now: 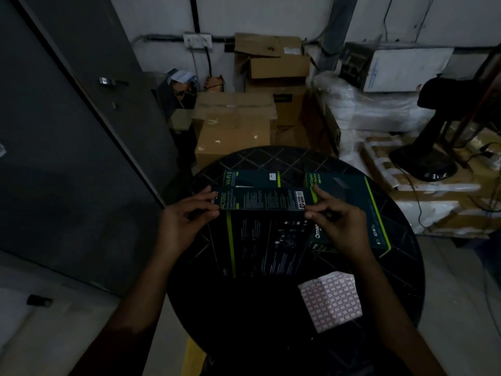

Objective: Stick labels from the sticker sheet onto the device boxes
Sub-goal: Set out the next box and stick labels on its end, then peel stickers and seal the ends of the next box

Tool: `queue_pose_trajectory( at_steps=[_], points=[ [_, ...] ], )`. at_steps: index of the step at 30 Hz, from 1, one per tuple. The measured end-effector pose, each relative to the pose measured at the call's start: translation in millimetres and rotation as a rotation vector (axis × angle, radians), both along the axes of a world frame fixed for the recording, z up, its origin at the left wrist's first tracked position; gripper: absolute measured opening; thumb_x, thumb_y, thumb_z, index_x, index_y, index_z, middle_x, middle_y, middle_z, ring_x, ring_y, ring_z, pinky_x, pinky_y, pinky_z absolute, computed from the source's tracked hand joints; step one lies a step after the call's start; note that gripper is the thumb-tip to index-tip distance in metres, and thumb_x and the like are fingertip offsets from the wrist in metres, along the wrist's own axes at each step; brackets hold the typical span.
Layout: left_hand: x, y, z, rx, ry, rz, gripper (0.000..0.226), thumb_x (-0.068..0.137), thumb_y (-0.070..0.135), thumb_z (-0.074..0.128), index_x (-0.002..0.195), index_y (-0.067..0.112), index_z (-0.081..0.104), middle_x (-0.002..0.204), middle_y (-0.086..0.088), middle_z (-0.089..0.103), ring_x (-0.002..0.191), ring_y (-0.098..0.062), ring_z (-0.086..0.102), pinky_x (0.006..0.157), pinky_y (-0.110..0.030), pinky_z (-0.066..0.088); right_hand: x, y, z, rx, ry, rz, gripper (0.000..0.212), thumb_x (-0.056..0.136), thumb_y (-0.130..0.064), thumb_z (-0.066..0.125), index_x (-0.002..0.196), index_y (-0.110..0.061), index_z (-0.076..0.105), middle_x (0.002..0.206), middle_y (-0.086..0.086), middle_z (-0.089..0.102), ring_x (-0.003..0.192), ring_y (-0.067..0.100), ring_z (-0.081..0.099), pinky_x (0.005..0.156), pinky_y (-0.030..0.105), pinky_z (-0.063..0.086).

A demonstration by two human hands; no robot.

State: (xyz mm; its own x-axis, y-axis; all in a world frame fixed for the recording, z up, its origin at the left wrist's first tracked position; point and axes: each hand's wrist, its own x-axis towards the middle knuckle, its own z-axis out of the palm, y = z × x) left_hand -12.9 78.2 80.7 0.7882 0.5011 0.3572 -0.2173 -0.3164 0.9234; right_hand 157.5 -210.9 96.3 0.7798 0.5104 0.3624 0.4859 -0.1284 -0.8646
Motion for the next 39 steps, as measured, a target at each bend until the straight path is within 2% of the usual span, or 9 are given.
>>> queue_pose_trajectory(
  at_steps=[6, 10, 13, 16, 21, 25, 32, 36, 39],
  points=[
    [-0.8, -7.6, -6.0, 0.065, -0.021, 0.031, 0.029, 0.088, 0.003, 0.068, 0.095, 0.029, 0.076, 0.119, 0.007, 0.071, 0.130, -0.018, 0.056, 0.108, -0.036, 0.045, -1.9, 3.5, -3.9, 0.102, 0.063, -0.068, 0.011, 0.076, -0.001, 0.083, 0.079, -0.005, 0.073, 0.119, 0.016, 0.072, 0.122, 0.014, 0.064, 0.094, 0.043, 0.058],
    [2.9, -34.5, -2.5, 0.582, 0.109, 0.235, 0.025, 0.097, 0.024, 0.057, 0.115, 0.014, 0.070, 0.131, -0.007, 0.061, 0.138, -0.021, 0.045, 0.110, -0.045, 0.040, -22.7, 20.9, 6.3, -0.302, -0.430, -0.290, 0.022, 0.084, -0.005, 0.074, 0.101, -0.019, 0.073, 0.113, 0.002, 0.075, 0.111, 0.020, 0.069, 0.081, 0.029, 0.057],
    [8.4, -75.6, 1.3, 0.989, 0.299, 0.337, 0.044, 0.095, 0.035, 0.055, 0.136, 0.020, 0.056, 0.146, -0.004, 0.049, 0.146, -0.021, 0.033, 0.113, -0.055, 0.025, -47.6, 40.8, 2.3, -0.424, -0.547, -0.251, 0.039, 0.087, -0.016, 0.065, 0.124, -0.030, 0.066, 0.134, 0.002, 0.064, 0.132, 0.026, 0.052, 0.099, 0.051, 0.051],
    [18.9, -102.0, -7.0, 1.102, 0.379, 0.283, 0.068, 0.091, 0.038, 0.056, 0.152, 0.017, 0.035, 0.160, -0.002, 0.030, 0.151, -0.019, 0.018, 0.119, -0.055, 0.013, -62.6, 52.1, -16.8, -0.578, -0.593, -0.184, 0.052, 0.091, -0.036, 0.060, 0.143, -0.039, 0.051, 0.156, 0.005, 0.043, 0.147, 0.038, 0.030, 0.114, 0.068, 0.023],
    [16.0, -91.8, -12.7, 1.215, 0.349, 0.293, 0.068, 0.090, 0.026, 0.058, 0.152, 0.017, 0.034, 0.160, 0.000, 0.033, 0.149, -0.018, 0.027, 0.119, -0.045, 0.021, -58.5, 36.2, -17.7, -0.567, -0.627, -0.114, 0.058, 0.090, -0.030, 0.053, 0.148, -0.035, 0.046, 0.159, 0.002, 0.038, 0.149, 0.035, 0.027, 0.112, 0.060, 0.033],
    [9.7, -62.5, -10.1, 1.239, 0.304, 0.359, 0.056, 0.093, 0.027, 0.058, 0.147, 0.022, 0.045, 0.153, 0.001, 0.044, 0.141, -0.022, 0.040, 0.115, -0.049, 0.028, -45.7, 14.2, -25.6, -0.320, -0.505, -0.191, 0.062, 0.084, 0.006, 0.063, 0.143, -0.014, 0.055, 0.152, 0.002, 0.049, 0.148, 0.024, 0.034, 0.116, 0.039, 0.038],
    [10.4, -79.3, -2.3, 1.217, 0.487, 0.453, 0.056, 0.097, 0.037, 0.052, 0.150, 0.028, 0.037, 0.152, -0.010, 0.041, 0.144, -0.034, 0.031, 0.116, -0.058, 0.019, -45.7, -22.0, -62.4, -0.104, -0.143, -0.208, 0.052, 0.092, 0.009, 0.056, 0.138, -0.015, 0.061, 0.155, -0.002, 0.046, 0.109, 0.010, 0.067, 0.076, 0.010, 0.045],
    [17.6, -100.3, -0.4, 1.201, 0.629, 0.468, 0.067, 0.094, 0.048, 0.048, 0.153, 0.048, 0.016, 0.156, -0.017, 0.028, 0.147, -0.041, 0.018, 0.109, -0.066, 0.017, -42.5, -52.8, -133.3, -0.302, 0.131, -0.504, 0.032, 0.084, -0.007, 0.060, 0.114, -0.006, 0.072, 0.115, 0.009, 0.073, 0.104, 0.030, 0.070, 0.089, 0.015, 0.040],
    [20.8, -106.0, 1.0, 1.179, 0.653, 0.458, 0.072, 0.093, 0.051, 0.051, 0.153, 0.050, 0.010, 0.157, -0.021, 0.023, 0.148, -0.045, 0.012, 0.109, -0.070, 0.017, -38.3, -74.1, -181.5, -0.699, 0.242, -0.374, 0.050, 0.087, -0.018, 0.069, 0.134, -0.006, 0.058, 0.136, 0.018, 0.060, 0.128, 0.038, 0.054, 0.103, 0.030, 0.037]
  ],
)
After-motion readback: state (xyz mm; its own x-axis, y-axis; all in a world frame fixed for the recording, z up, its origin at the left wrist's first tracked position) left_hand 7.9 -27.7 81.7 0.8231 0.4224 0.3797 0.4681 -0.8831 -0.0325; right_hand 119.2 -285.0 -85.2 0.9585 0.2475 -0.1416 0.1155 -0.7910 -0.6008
